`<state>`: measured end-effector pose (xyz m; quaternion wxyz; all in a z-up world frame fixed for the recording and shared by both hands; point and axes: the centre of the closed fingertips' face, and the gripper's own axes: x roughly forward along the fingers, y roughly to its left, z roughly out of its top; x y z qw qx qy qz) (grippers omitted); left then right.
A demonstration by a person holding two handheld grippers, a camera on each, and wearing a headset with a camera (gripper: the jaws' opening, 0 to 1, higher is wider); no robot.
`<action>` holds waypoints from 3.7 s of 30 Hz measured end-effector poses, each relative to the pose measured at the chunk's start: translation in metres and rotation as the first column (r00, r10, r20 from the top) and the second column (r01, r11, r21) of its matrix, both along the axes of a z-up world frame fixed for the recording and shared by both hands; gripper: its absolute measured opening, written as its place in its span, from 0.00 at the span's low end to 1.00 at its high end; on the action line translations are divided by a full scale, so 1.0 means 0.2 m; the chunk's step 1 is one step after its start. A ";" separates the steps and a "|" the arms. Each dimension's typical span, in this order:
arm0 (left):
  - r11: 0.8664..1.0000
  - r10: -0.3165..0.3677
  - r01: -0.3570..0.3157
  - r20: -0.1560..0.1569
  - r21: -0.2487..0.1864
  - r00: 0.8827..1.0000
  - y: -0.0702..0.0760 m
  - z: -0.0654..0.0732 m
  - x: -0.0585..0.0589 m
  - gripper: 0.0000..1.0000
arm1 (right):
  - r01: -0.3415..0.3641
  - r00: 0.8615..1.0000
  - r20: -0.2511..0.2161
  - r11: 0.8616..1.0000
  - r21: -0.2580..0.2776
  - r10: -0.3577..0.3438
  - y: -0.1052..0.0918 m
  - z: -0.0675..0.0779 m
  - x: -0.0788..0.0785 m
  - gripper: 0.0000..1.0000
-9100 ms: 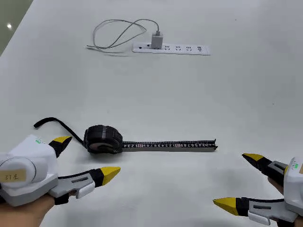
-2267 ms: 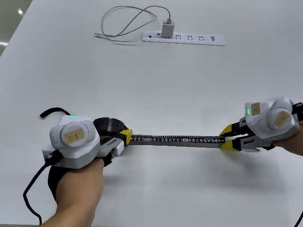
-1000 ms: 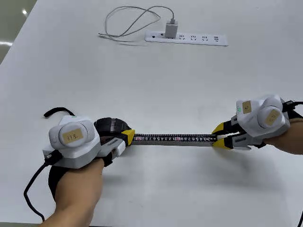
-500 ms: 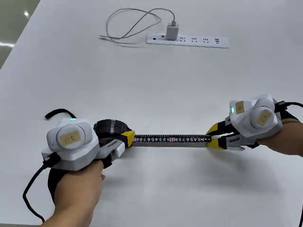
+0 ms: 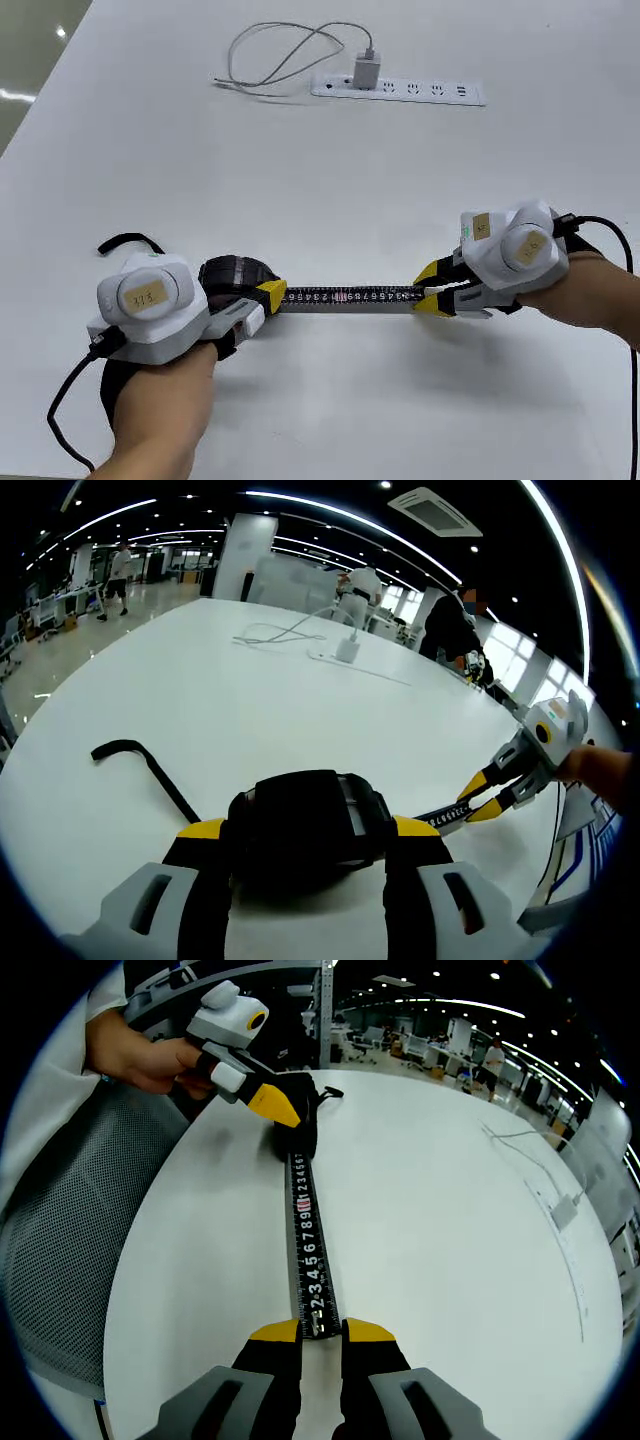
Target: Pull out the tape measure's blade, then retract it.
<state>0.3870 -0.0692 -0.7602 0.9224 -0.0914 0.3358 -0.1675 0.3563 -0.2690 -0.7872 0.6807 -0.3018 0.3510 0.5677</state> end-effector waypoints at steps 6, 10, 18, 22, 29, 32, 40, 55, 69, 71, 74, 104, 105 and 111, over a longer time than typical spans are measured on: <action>1.000 -0.001 0.001 -0.001 -0.006 1.000 0.00 0.00 0.00 0.58 | 0.013 1.000 -0.015 1.000 0.021 -0.012 0.05 0.00 0.01 0.10; 1.000 0.000 0.000 -0.001 -0.010 1.000 0.00 0.00 0.00 0.58 | 0.012 1.000 -0.017 1.000 0.028 -0.012 0.08 0.00 0.01 0.10; 1.000 -0.003 0.003 -0.004 -0.017 1.000 0.00 0.01 -0.01 0.58 | 0.014 0.999 -0.030 0.999 0.046 -0.013 0.13 0.01 0.01 0.10; 1.000 -0.004 0.004 -0.006 -0.020 1.000 0.00 0.01 -0.01 0.58 | 0.019 0.999 -0.039 0.998 0.061 -0.017 0.17 0.01 0.01 0.10; 1.000 -0.007 0.007 -0.007 -0.024 1.000 0.00 0.01 -0.01 0.58 | 0.021 0.999 -0.047 0.997 0.077 -0.018 0.23 0.01 0.00 0.10; 1.000 -0.007 0.007 -0.008 -0.024 1.000 0.00 0.01 -0.01 0.58 | 0.029 0.998 -0.056 0.996 0.086 -0.024 0.25 0.01 0.00 0.10; 1.000 -0.010 0.010 -0.010 -0.028 1.000 0.00 0.01 -0.01 0.58 | 0.035 0.998 -0.063 0.994 0.107 -0.029 0.32 0.01 0.00 0.10; 0.999 -0.014 0.014 -0.009 -0.031 1.000 0.01 0.00 0.00 0.58 | 0.027 0.998 -0.056 0.991 0.130 -0.020 0.43 0.01 0.00 0.10; 0.999 -0.017 0.017 -0.016 -0.041 1.000 0.01 0.00 0.00 0.58 | 0.037 0.997 -0.066 0.986 0.164 -0.027 0.58 0.01 0.02 0.10; 0.999 -0.019 0.018 -0.016 -0.039 1.000 0.01 0.00 0.00 0.58 | 0.036 0.998 -0.064 0.986 0.163 -0.025 0.59 0.00 0.02 0.10; 0.999 -0.020 0.020 -0.015 -0.039 1.000 0.01 0.00 0.00 0.58 | 0.033 0.998 -0.064 0.985 0.167 -0.022 0.61 0.01 0.01 0.10; 0.999 -0.022 0.021 -0.018 -0.039 1.000 0.00 0.00 -0.01 0.58 | 0.017 0.998 -0.067 0.978 0.208 -0.003 0.79 0.00 0.03 0.11; 0.999 -0.021 0.020 -0.020 -0.042 1.000 0.00 0.00 -0.01 0.58 | 0.019 0.998 -0.067 0.978 0.209 -0.004 0.79 0.00 0.03 0.11; 0.999 -0.027 0.026 -0.010 -0.026 1.000 -0.01 0.00 -0.01 0.59 | 0.025 0.998 -0.066 0.980 0.198 -0.012 0.79 -0.01 0.02 0.12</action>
